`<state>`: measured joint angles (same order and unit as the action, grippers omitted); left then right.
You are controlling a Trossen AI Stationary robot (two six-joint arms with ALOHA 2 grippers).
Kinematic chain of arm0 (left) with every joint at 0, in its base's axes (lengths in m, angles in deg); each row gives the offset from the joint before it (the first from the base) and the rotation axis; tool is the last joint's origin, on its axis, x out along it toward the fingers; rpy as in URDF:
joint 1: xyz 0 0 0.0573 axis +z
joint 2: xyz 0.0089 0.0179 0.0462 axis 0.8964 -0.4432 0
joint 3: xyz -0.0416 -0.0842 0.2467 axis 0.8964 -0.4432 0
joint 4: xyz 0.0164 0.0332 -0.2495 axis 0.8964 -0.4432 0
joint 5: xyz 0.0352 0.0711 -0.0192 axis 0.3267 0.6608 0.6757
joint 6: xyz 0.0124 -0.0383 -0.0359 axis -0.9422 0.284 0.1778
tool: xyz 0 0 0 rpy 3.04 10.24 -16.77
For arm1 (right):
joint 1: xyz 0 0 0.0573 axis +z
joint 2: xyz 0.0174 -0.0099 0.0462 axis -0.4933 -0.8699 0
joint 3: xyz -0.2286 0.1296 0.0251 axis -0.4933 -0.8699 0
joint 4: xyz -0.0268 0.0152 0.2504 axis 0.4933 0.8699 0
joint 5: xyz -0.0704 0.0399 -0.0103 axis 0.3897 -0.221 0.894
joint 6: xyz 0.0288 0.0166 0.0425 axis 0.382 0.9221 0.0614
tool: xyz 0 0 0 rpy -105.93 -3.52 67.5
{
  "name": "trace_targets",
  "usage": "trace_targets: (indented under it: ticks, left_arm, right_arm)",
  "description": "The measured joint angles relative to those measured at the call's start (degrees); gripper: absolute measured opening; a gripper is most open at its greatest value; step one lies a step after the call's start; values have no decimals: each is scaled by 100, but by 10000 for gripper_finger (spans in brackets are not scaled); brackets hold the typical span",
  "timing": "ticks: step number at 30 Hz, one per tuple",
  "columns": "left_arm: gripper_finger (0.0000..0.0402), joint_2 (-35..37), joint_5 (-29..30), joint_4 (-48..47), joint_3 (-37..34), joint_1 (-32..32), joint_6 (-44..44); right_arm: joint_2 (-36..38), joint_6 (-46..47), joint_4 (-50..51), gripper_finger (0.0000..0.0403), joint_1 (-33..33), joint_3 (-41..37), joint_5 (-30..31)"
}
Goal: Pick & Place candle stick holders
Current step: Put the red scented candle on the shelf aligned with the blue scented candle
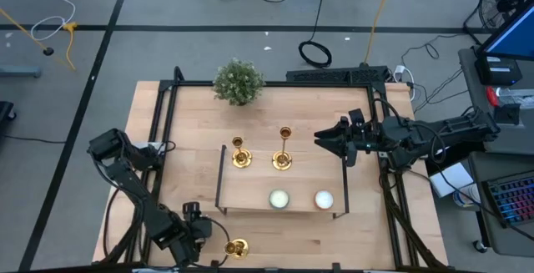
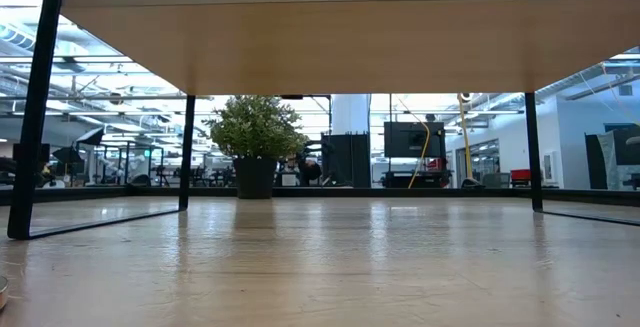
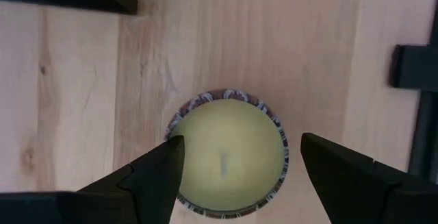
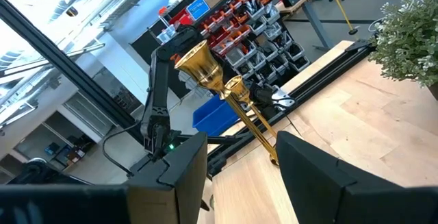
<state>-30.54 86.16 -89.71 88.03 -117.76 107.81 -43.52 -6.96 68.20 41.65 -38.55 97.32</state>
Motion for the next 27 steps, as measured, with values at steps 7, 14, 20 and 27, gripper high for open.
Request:
trace_targets:
  ticks: [7, 14, 20, 27]
  left_arm:
    - [294, -81, -118, 10, 22, 4, 93]
    - [294, -64, -492, -3, 87, 43, 238]
    - [294, -55, -599, -82, 281, 79, 235]
    - [294, -55, -407, -245, 387, 116, 225]
  right_arm:
    - [0, 7, 0, 171, 1, -2, -2]
    - [0, 12, 0, 171, 1, -2, -2]
    - [0, 2, 0, 171, 0, -2, 2]
    - [0, 0, 0, 171, 0, -2, 17]
